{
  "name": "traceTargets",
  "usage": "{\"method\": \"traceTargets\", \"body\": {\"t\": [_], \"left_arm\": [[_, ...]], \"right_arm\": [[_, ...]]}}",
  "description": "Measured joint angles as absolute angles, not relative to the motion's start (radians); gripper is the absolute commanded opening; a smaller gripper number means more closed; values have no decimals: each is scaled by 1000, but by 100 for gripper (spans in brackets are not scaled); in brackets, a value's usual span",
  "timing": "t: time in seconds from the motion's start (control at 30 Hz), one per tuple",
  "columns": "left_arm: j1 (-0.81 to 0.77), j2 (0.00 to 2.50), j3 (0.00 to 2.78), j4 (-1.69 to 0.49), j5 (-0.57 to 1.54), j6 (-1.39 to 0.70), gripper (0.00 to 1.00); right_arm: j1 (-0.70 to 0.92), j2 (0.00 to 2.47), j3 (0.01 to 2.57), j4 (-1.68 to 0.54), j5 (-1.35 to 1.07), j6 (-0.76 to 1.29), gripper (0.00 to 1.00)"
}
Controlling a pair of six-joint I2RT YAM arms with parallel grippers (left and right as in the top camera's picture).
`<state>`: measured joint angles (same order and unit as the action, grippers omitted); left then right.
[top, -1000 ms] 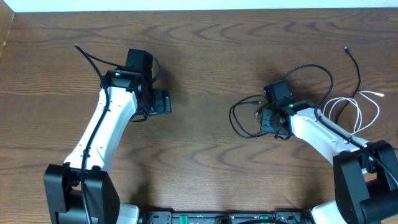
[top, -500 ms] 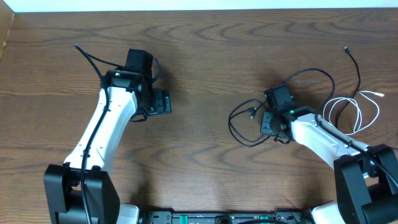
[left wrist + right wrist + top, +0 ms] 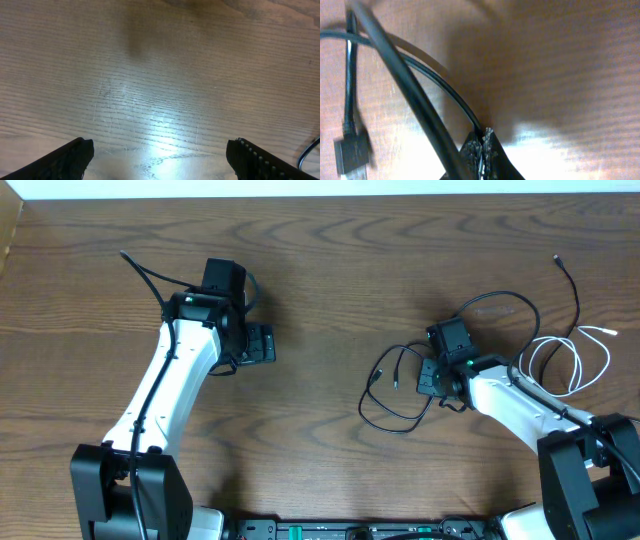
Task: Untangle cables
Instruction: 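Drag the black cable to the right edge with the right gripper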
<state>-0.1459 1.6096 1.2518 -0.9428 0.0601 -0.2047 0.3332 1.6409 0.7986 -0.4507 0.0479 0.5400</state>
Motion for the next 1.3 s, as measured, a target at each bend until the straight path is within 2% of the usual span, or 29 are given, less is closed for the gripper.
{"method": "traceTargets", "body": {"t": [0.23, 0.57, 0.83, 1.1, 1.17, 1.2, 1.27, 1.3], "left_arm": [[-146, 1610, 1252, -943, 60, -205, 91], [-146, 1610, 1252, -942, 60, -205, 91], [-146, 1610, 1252, -943, 60, -205, 90], [-146, 1610, 1252, -943, 60, -205, 91], [-146, 1610, 1252, -943, 60, -205, 91], [-146, 1610, 1252, -943, 60, -205, 90], [-146, 1610, 1252, -943, 60, -205, 91], [-146, 1610, 1252, -943, 60, -205, 91]], "right_arm": [[305, 1648, 965, -718, -22, 465, 1], [100, 1648, 1385, -965, -31, 345, 1], [-167, 1647, 1581, -1004, 26, 280, 1], [-440, 1647, 1617, -920, 38, 277, 1], [-495, 1647, 1617, -911, 19, 278, 9], [-514, 1647, 1617, -911, 9, 278, 20], [-542, 1647, 1617, -913, -16, 279, 52], [-547, 1647, 1617, -918, -28, 280, 71]]}}
